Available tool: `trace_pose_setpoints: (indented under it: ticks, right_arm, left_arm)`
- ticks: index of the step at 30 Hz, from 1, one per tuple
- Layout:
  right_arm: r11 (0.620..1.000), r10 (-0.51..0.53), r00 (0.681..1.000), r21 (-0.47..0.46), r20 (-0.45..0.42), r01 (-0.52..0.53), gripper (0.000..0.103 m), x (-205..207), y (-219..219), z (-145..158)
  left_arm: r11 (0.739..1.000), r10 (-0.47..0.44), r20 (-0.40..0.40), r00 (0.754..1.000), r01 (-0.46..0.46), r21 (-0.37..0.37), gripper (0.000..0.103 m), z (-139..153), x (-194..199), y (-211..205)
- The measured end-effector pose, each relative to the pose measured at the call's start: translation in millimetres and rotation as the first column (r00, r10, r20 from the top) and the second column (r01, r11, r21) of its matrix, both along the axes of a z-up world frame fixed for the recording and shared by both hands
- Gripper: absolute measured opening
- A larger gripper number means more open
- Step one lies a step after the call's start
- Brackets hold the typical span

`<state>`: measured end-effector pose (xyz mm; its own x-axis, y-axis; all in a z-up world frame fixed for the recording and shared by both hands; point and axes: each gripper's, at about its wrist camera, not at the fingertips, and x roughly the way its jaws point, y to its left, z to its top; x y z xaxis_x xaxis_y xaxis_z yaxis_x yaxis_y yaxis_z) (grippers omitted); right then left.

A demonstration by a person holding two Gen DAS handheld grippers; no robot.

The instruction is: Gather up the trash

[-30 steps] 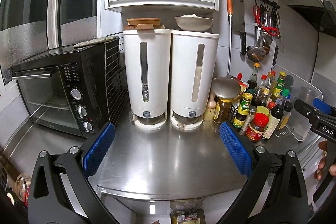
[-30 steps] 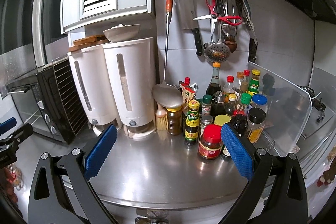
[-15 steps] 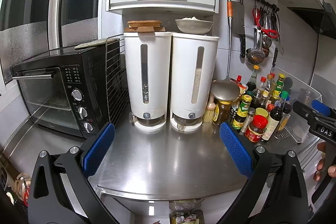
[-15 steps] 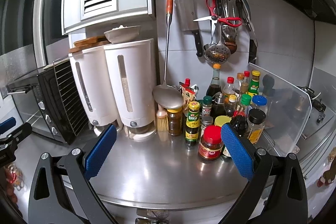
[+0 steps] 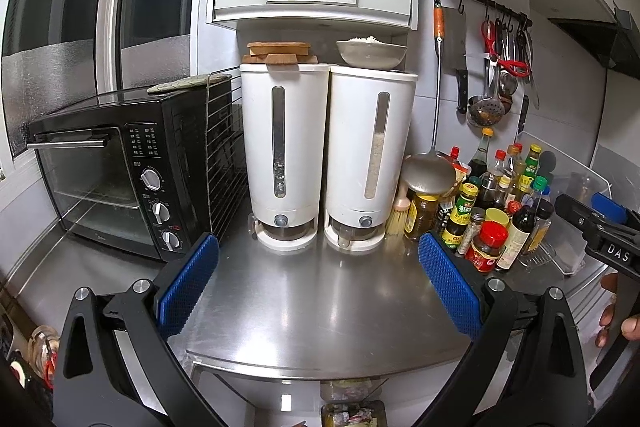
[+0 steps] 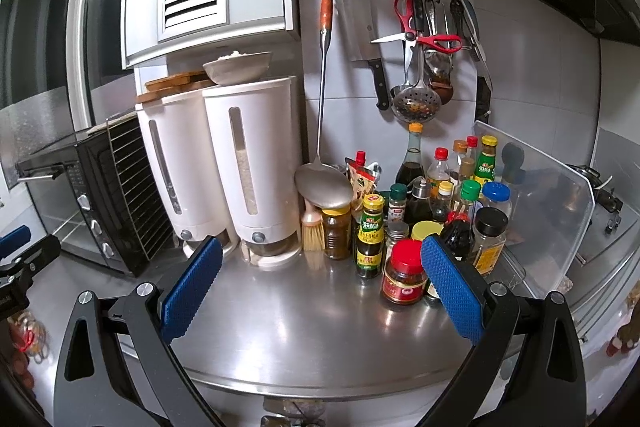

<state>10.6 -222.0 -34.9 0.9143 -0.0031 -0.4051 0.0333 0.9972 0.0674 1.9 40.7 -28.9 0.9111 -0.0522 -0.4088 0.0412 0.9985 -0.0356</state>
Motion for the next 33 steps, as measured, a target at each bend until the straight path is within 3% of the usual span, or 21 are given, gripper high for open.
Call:
trace_pose_setpoints:
  ticks: [33]
  right_arm:
    - [1.000, -0.020, 1.000, 0.009, 0.009, 0.020, 0.100, -10.2, -0.8, 1.1]
  left_arm:
    - [0.999, -0.023, 0.012, 1.000, 0.023, 0.033, 0.095, 10.2, -7.7, -7.5]
